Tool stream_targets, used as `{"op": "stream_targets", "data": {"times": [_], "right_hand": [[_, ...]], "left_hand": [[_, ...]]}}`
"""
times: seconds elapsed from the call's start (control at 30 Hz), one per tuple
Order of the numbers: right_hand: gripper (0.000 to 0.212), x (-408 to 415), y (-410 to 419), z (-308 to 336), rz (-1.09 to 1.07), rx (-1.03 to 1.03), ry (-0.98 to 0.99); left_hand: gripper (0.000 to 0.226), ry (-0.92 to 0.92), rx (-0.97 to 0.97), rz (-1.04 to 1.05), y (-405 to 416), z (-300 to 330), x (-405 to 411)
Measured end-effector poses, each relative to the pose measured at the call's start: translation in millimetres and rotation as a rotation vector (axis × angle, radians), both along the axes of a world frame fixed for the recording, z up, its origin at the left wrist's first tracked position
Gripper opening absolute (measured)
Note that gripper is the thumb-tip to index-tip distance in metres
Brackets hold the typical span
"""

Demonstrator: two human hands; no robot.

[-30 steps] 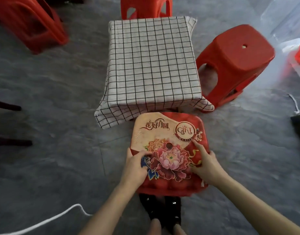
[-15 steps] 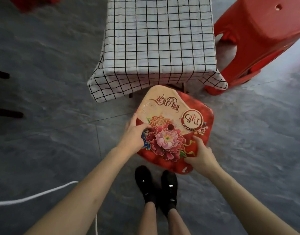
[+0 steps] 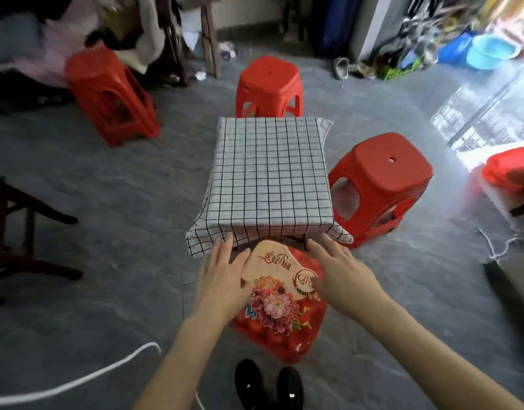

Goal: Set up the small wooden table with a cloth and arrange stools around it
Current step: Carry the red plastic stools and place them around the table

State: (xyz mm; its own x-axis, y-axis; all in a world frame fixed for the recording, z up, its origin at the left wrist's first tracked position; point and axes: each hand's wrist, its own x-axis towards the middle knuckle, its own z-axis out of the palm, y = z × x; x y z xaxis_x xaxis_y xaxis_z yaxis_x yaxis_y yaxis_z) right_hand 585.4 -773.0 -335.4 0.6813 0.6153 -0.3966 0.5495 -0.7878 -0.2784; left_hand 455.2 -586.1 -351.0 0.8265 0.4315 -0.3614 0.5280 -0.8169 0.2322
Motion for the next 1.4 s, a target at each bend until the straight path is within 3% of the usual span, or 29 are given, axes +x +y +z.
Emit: {"op": "stream_targets", "data": {"times": [0.23, 0.53, 0.87, 1.4], "right_hand": [[0.071, 21.0, -3.5, 137.9, 0.104, 0.118, -0.224], [0.07, 17.9, 39.5, 241.3, 0.211, 0.267, -0.337], [0.071, -53.0, 145.0, 274.4, 0.38, 0.3, -0.352], [0.069, -186.1, 324.0, 267.1, 0.416, 0.284, -0.273]], "left_hand": [[0.073, -0.172, 0.173, -0.01, 0.4, 148.0, 23.3], [0.076, -0.317, 0.244, 0.011, 19.1, 247.9, 13.6], [0.076, -0.295, 0.284, 0.079, 90.8, 280.9, -62.9], [0.074, -0.249, 0.274, 0.135, 258.3, 279.2, -218.6]]}}
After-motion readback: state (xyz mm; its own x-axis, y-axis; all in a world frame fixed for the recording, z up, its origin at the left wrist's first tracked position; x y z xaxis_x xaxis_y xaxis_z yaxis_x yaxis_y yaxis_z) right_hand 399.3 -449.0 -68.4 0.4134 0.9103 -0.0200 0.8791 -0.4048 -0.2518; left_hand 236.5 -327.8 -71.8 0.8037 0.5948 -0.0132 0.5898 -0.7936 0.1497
